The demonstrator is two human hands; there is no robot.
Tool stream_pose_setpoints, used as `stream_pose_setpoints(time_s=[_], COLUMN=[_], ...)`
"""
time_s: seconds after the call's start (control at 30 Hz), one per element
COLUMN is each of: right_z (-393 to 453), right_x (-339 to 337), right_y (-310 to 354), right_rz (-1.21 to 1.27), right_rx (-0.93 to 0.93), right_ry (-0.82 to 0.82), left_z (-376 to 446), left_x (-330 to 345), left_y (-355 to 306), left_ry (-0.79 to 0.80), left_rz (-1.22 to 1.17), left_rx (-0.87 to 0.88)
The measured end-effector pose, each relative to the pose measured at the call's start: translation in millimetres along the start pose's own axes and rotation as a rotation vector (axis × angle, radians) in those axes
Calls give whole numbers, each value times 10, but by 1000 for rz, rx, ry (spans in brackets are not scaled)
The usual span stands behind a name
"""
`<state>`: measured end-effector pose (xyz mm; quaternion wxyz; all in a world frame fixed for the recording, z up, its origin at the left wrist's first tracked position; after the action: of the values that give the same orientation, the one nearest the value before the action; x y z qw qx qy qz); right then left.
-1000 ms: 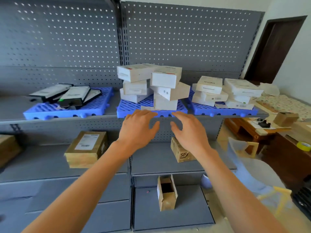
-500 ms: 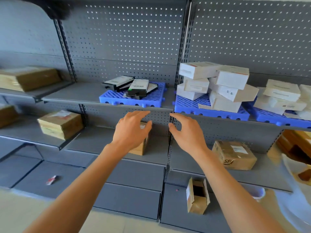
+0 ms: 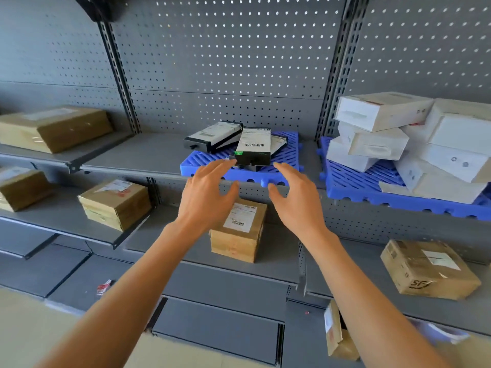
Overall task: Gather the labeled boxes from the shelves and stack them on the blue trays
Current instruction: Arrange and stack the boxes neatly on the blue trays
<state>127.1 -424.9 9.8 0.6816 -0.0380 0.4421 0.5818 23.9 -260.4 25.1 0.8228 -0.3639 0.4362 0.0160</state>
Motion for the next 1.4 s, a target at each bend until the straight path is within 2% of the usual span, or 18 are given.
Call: stream_pose_setpoints(time_s=[0.1, 0.27, 0.37, 0.83, 1.17, 1.4], right_z=[202, 354, 397, 545, 540, 528], right_x=[127, 170, 215, 368, 517, 509], right_y=[-92, -208, -212, -39, 103, 146], right_rz=[-6, -9, -69, -206, -368, -433], right_rx=[5, -10, -54, 33, 150, 145], right_ry=[-14, -177, -220, -278, -325, -367], left_z=[311, 609, 743, 1174, 1299, 1370], left_x=[97, 263, 339, 484, 506, 540], left_y=[70, 124, 148, 280, 324, 287], left_ry=[16, 19, 40, 184, 264, 320], left_rz=[-116, -124, -174, -390, -473, -462], left_rx=[-14, 66, 113, 215, 348, 383])
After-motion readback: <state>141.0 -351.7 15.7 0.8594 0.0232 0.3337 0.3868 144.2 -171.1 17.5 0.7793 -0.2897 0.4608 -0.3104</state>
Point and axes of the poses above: each hand's wrist, its own z-axis towards the middle knuckle, its own x-axis out of the palm, y = z × x, the point moved 7 cm from there along z, towards the middle knuckle, and after that the axes turned 14 degrees about -x, right-handed, at the moved point
